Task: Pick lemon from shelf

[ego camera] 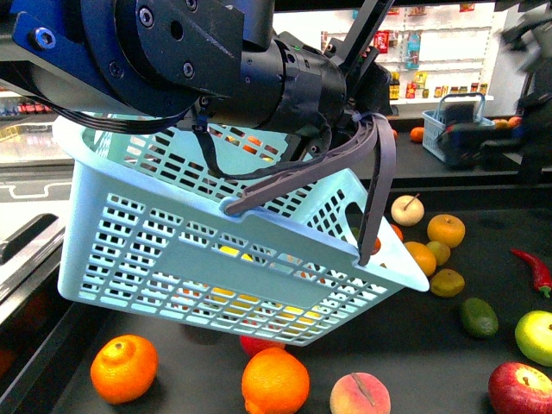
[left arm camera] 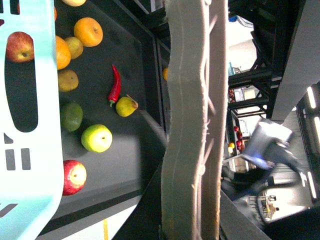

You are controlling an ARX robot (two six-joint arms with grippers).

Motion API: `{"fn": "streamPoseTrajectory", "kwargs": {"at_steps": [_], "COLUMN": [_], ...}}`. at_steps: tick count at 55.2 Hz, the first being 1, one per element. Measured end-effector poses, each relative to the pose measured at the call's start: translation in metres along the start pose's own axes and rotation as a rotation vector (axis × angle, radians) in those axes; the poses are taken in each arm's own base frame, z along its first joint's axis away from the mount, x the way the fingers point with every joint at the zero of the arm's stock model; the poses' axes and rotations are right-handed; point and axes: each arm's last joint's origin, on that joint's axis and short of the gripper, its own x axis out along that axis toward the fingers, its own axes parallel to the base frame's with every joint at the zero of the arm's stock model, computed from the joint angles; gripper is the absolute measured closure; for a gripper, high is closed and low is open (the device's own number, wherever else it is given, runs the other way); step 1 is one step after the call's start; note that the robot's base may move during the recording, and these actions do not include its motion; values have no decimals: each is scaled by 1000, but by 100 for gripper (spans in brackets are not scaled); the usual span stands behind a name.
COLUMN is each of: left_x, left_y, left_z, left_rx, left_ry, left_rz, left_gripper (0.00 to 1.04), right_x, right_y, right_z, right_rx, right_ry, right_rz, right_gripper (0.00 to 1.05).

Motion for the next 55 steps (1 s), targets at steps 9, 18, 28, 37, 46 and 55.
{"fn": "streamPoseTrajectory", "kwargs": {"at_steps": [9,18,28,37,46,55], "left_x": [0,0,0,0,0,0], "left_y": [0,0,0,0,0,0], "left_z": [0,0,0,0,0,0], "left_rx": [2,0,1,0,2,-1], "left_ry": [0,4,0,1,3,1], "left_rz": [0,-2,0,-1,-2,-1], "left_gripper": [95,95,95,95,95,95], "right_x": [-69,-141,-212,-251,-265,-268], "right_y": [-19,-17,1,12,17,7], "right_z": [1,-33,-73,-89,-116,-115], "right_rx": [-26,-34,-58,-18,5,16], "right_ry": [-61,-25,24,-115,-181,-218], "right_rz": [-160,-265,-342,-268,-2,7], "right_gripper": [7,7,7,14,40,68]}}
